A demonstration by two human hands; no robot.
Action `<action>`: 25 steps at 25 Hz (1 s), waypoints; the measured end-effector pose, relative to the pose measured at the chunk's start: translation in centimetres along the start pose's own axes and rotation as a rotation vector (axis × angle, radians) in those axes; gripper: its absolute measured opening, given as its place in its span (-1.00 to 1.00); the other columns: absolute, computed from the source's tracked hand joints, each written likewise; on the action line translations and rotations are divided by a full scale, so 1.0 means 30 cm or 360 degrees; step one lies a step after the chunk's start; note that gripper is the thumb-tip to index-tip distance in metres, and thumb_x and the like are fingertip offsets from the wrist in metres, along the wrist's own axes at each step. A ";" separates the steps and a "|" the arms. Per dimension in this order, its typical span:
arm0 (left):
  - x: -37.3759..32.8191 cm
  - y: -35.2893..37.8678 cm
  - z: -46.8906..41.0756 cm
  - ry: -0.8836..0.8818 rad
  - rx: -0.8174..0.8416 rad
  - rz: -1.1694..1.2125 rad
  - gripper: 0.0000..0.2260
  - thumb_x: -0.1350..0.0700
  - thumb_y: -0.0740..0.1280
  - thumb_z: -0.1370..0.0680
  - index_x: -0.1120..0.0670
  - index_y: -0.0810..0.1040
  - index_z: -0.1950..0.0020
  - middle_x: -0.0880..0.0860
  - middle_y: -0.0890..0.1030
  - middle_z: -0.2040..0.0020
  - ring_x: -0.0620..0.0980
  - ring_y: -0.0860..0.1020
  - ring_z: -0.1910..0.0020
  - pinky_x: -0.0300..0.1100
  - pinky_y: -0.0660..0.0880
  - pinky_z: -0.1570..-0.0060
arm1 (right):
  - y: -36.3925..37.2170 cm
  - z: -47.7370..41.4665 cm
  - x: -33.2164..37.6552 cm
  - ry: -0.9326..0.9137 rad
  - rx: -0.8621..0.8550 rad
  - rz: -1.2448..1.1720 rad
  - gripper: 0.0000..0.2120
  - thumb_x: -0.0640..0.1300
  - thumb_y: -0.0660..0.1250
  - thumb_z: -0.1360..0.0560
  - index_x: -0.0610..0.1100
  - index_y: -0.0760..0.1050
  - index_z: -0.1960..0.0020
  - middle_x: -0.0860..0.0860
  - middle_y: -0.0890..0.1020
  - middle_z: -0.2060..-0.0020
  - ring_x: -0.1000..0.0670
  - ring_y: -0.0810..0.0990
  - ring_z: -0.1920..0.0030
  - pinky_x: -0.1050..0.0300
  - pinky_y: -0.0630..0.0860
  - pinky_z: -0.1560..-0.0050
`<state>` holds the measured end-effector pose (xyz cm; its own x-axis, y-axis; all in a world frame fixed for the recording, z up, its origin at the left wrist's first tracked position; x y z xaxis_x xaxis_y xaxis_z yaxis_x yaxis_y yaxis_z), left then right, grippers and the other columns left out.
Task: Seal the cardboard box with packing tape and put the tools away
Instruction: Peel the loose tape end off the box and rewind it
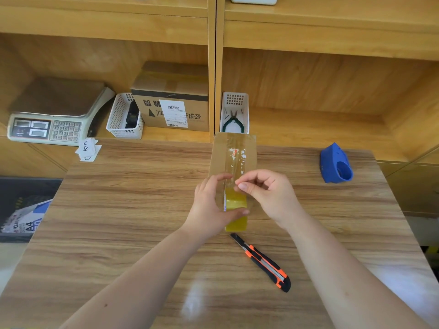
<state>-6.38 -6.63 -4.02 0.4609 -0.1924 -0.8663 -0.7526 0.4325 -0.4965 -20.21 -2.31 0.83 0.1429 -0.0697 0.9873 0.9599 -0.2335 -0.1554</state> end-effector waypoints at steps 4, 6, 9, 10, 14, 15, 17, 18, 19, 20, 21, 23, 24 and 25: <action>0.008 -0.008 -0.008 0.0064 0.0136 0.0033 -0.23 -0.19 0.62 -0.15 -0.34 0.35 -0.28 -0.26 0.46 -0.22 -0.10 0.38 -0.30 -0.05 0.41 -0.30 | 0.017 -0.005 0.038 -0.0039 0.0096 -0.0007 -0.82 -0.34 0.41 -0.46 -0.08 0.66 0.15 -0.02 0.73 0.25 0.04 0.71 0.15 0.23 0.57 0.07; 0.008 -0.005 -0.016 0.0087 0.0179 0.0053 -0.28 -0.18 0.62 -0.15 -0.45 0.34 -0.18 -0.29 0.50 -0.19 -0.10 0.44 -0.27 -0.04 0.43 -0.29 | 0.019 -0.013 0.053 -0.0053 0.0125 -0.0021 -0.82 -0.33 0.41 -0.45 -0.07 0.66 0.15 -0.02 0.73 0.24 0.01 0.71 0.13 0.20 0.59 0.05; 0.014 0.006 -0.021 0.0086 0.0212 0.0159 -0.34 -0.22 0.60 -0.15 -0.46 0.37 -0.15 -0.19 0.56 -0.16 -0.09 0.51 -0.23 -0.11 0.47 -0.25 | 0.007 -0.033 0.071 -0.0084 0.0076 0.0039 -0.85 -0.32 0.42 -0.45 -0.08 0.66 0.14 -0.02 0.73 0.24 0.01 0.70 0.14 0.22 0.58 0.06; 0.015 0.012 -0.020 0.0077 0.0230 0.0203 -0.35 -0.20 0.60 -0.16 -0.44 0.38 -0.16 -0.16 0.56 -0.17 -0.11 0.52 -0.22 -0.15 0.48 -0.25 | 0.000 -0.042 0.076 -0.0092 0.0043 0.0061 -0.86 -0.32 0.42 -0.45 -0.09 0.66 0.13 -0.02 0.73 0.25 0.03 0.70 0.15 0.25 0.57 0.07; 0.017 0.027 -0.016 -0.0005 0.0301 0.0342 -0.33 -0.11 0.62 -0.20 -0.31 0.43 -0.24 -0.09 0.54 -0.22 -0.19 0.52 -0.21 -0.20 0.49 -0.21 | -0.017 -0.078 0.078 -0.0086 -0.0071 0.0168 -0.89 -0.29 0.43 -0.46 -0.09 0.66 0.13 0.00 0.73 0.27 0.09 0.68 0.19 0.29 0.56 0.11; 0.014 0.028 -0.015 -0.0030 0.0314 0.0369 -0.31 -0.06 0.64 -0.21 -0.25 0.43 -0.27 -0.10 0.54 -0.22 -0.24 0.52 -0.19 -0.24 0.49 -0.17 | -0.021 -0.088 0.072 -0.0064 -0.0099 0.0214 -0.90 -0.26 0.43 -0.46 -0.09 0.66 0.12 0.01 0.73 0.26 0.09 0.68 0.18 0.28 0.56 0.10; 0.004 0.027 -0.013 -0.0081 0.0323 0.0449 -0.24 0.05 0.65 -0.23 -0.14 0.37 -0.34 -0.10 0.55 -0.19 -0.34 0.52 -0.11 -0.36 0.50 -0.03 | -0.032 -0.106 0.052 0.0005 -0.0163 0.0288 -0.92 -0.21 0.43 -0.46 -0.06 0.67 0.12 0.03 0.73 0.25 0.08 0.67 0.16 0.28 0.56 0.07; -0.001 0.026 -0.014 -0.0091 0.0325 0.0484 -0.19 0.10 0.65 -0.24 -0.13 0.32 -0.38 -0.09 0.55 -0.19 -0.36 0.52 -0.09 -0.38 0.51 0.02 | -0.036 -0.112 0.042 0.0038 -0.0187 0.0313 -0.92 -0.20 0.43 -0.46 -0.04 0.67 0.13 0.04 0.72 0.25 0.10 0.67 0.16 0.30 0.55 0.08; -0.008 0.025 -0.015 -0.0087 0.0322 0.0506 -0.14 0.12 0.65 -0.24 -0.14 0.27 -0.41 -0.07 0.54 -0.20 -0.36 0.51 -0.10 -0.38 0.52 0.03 | -0.038 -0.117 0.032 0.0063 -0.0200 0.0336 -0.92 -0.19 0.43 -0.46 -0.04 0.67 0.13 0.05 0.72 0.25 0.12 0.66 0.18 0.33 0.54 0.11; -0.014 0.022 -0.017 -0.0077 0.0319 0.0510 -0.09 0.13 0.65 -0.23 -0.18 0.21 -0.42 -0.05 0.52 -0.21 -0.35 0.51 -0.12 -0.37 0.52 0.02 | -0.037 -0.121 0.024 0.0085 -0.0205 0.0363 -0.93 -0.19 0.43 -0.46 -0.05 0.67 0.13 0.05 0.72 0.26 0.12 0.66 0.19 0.34 0.54 0.12; -0.022 0.017 -0.018 -0.0061 0.0315 0.0508 -0.06 0.13 0.65 -0.23 -0.21 0.18 -0.43 -0.04 0.51 -0.21 -0.34 0.50 -0.14 -0.36 0.52 0.00 | -0.033 -0.123 0.016 0.0113 -0.0198 0.0389 -0.94 -0.19 0.43 -0.46 -0.06 0.67 0.13 0.05 0.72 0.26 0.11 0.67 0.19 0.33 0.54 0.12; -0.037 0.006 -0.021 -0.0022 0.0303 0.0506 -0.02 0.17 0.65 -0.22 -0.20 0.15 -0.45 -0.03 0.51 -0.19 -0.38 0.51 -0.10 -0.41 0.51 0.03 | -0.021 -0.128 -0.004 0.0181 -0.0158 0.0417 -0.96 -0.19 0.45 -0.45 -0.08 0.67 0.14 0.07 0.72 0.27 0.14 0.66 0.21 0.28 0.55 0.11; -0.041 0.000 -0.023 -0.0001 0.0288 0.0498 -0.02 0.17 0.66 -0.21 -0.20 0.15 -0.45 -0.03 0.51 -0.19 -0.39 0.51 -0.09 -0.43 0.51 0.05 | -0.017 -0.129 -0.015 0.0214 -0.0136 0.0417 -0.96 -0.18 0.46 -0.44 -0.07 0.67 0.15 0.09 0.71 0.27 0.19 0.64 0.24 0.27 0.55 0.13; -0.044 -0.006 -0.026 0.0021 0.0269 0.0494 -0.02 0.17 0.66 -0.20 -0.20 0.16 -0.44 -0.04 0.50 -0.20 -0.38 0.51 -0.10 -0.43 0.51 0.04 | -0.014 -0.130 -0.024 0.0245 -0.0124 0.0400 -0.97 -0.17 0.47 -0.43 -0.06 0.68 0.16 0.12 0.70 0.28 0.23 0.62 0.26 0.27 0.54 0.15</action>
<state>-7.21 -7.14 -2.81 0.2153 -0.0394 -0.9757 -0.7671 0.6114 -0.1940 -21.66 -5.95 0.05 0.3295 -0.2795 0.9018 0.8769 -0.2635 -0.4020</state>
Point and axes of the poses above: each hand's wrist, its own z-axis away from the middle knuckle, its own y-axis out of the palm, x = y × z, the point moved 8 cm from there along -z, towards the middle knuckle
